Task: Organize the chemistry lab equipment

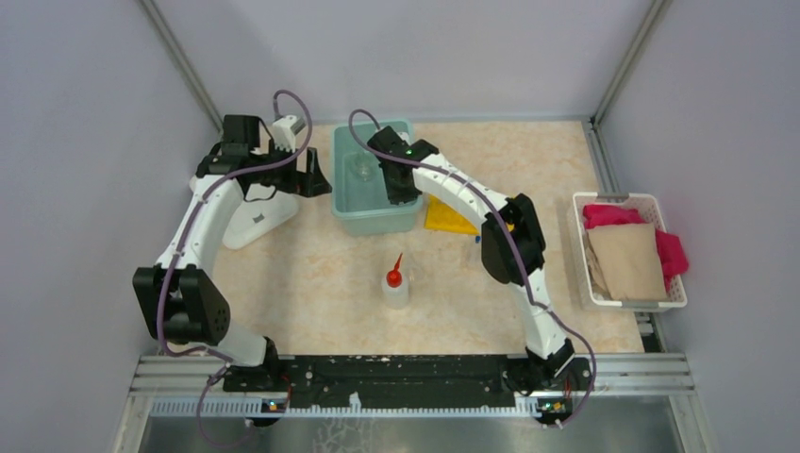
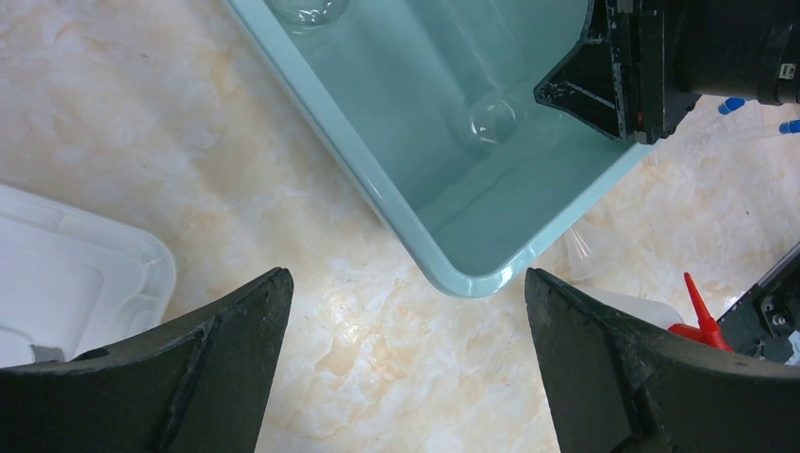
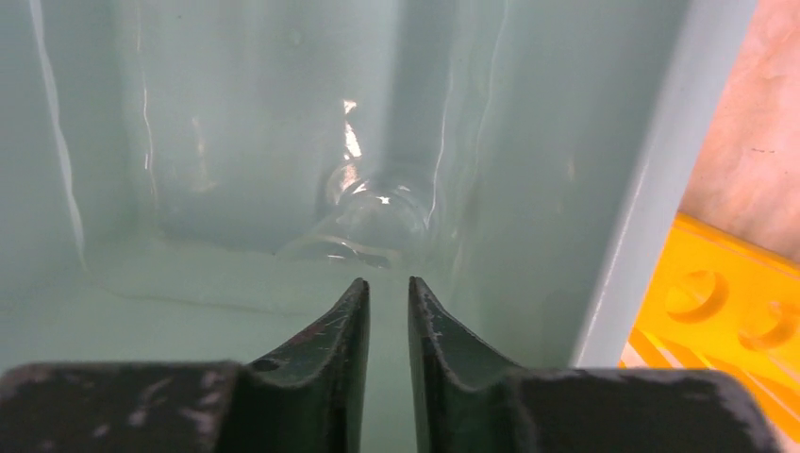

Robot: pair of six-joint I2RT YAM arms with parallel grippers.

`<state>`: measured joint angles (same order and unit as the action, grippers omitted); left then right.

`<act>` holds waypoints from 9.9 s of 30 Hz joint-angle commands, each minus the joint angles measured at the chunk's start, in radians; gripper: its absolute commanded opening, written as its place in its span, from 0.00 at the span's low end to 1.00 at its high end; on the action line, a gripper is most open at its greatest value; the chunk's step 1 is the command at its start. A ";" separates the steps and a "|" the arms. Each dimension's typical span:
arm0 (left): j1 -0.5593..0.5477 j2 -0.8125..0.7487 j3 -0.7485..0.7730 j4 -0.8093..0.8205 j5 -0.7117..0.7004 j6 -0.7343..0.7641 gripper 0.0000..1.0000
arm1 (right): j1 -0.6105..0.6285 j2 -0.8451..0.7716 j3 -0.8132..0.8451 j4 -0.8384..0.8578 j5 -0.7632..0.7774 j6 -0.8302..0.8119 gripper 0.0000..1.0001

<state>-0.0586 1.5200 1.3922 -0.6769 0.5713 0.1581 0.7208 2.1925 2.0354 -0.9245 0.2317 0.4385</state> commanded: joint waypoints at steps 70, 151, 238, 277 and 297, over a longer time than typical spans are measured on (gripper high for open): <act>0.043 -0.099 0.008 -0.098 0.001 0.068 0.99 | 0.379 -0.530 -0.617 0.118 -0.057 0.078 0.45; 0.123 -0.061 0.095 -0.257 0.119 0.064 0.99 | 0.332 -0.732 -0.770 0.348 0.244 0.009 0.73; 0.285 0.410 0.004 -0.146 -0.266 0.587 0.55 | 0.096 -0.440 -0.144 0.290 -0.037 -0.120 0.78; 0.194 -0.072 0.134 -0.565 -0.047 0.706 0.00 | 0.108 -0.915 -0.596 0.543 -0.320 -0.251 0.90; 0.188 -0.168 0.549 -0.350 0.240 0.014 0.00 | 0.105 -0.969 -0.700 0.644 -0.303 -0.196 0.99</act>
<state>0.1352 1.4265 1.9232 -1.2369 0.7460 0.3660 0.8345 1.2701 1.3220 -0.3588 -0.0982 0.2306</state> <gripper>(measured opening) 0.006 0.987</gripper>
